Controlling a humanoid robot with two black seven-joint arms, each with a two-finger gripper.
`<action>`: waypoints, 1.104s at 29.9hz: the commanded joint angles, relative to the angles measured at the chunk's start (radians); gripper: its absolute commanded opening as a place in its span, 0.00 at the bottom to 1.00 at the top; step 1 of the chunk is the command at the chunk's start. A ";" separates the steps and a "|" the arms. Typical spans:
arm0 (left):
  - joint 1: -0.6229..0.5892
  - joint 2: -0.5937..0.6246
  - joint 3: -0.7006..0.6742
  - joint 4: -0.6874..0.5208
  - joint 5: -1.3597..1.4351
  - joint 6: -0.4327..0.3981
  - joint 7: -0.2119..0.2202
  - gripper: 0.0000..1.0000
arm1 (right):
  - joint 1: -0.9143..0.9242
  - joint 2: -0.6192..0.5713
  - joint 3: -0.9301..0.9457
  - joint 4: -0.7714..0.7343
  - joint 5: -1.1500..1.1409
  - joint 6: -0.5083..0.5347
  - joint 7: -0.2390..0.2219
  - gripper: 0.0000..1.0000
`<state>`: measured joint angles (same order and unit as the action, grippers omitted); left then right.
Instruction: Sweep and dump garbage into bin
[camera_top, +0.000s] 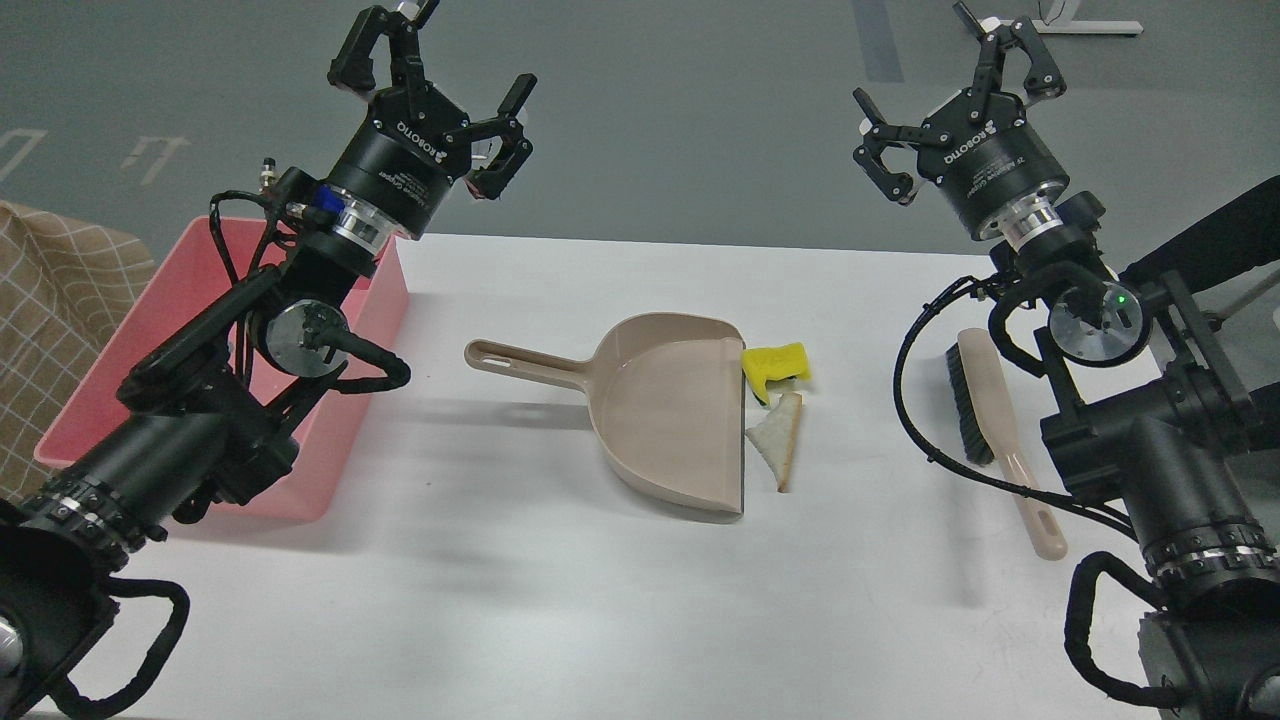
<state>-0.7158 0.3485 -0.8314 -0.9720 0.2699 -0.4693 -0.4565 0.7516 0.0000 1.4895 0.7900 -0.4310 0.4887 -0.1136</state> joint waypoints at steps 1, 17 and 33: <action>-0.001 0.001 0.000 0.012 0.058 0.003 -0.032 0.98 | 0.000 0.000 0.002 0.000 0.000 0.000 0.000 1.00; 0.002 0.056 0.069 -0.149 0.193 0.319 -0.032 0.98 | 0.002 0.000 0.002 0.000 0.000 0.000 0.000 1.00; 0.114 0.285 0.258 -0.586 0.278 0.725 0.021 0.98 | -0.005 0.000 0.000 -0.002 0.000 0.000 0.000 1.00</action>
<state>-0.6448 0.6078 -0.5853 -1.5024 0.5049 0.1843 -0.4375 0.7490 0.0000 1.4894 0.7898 -0.4310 0.4887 -0.1136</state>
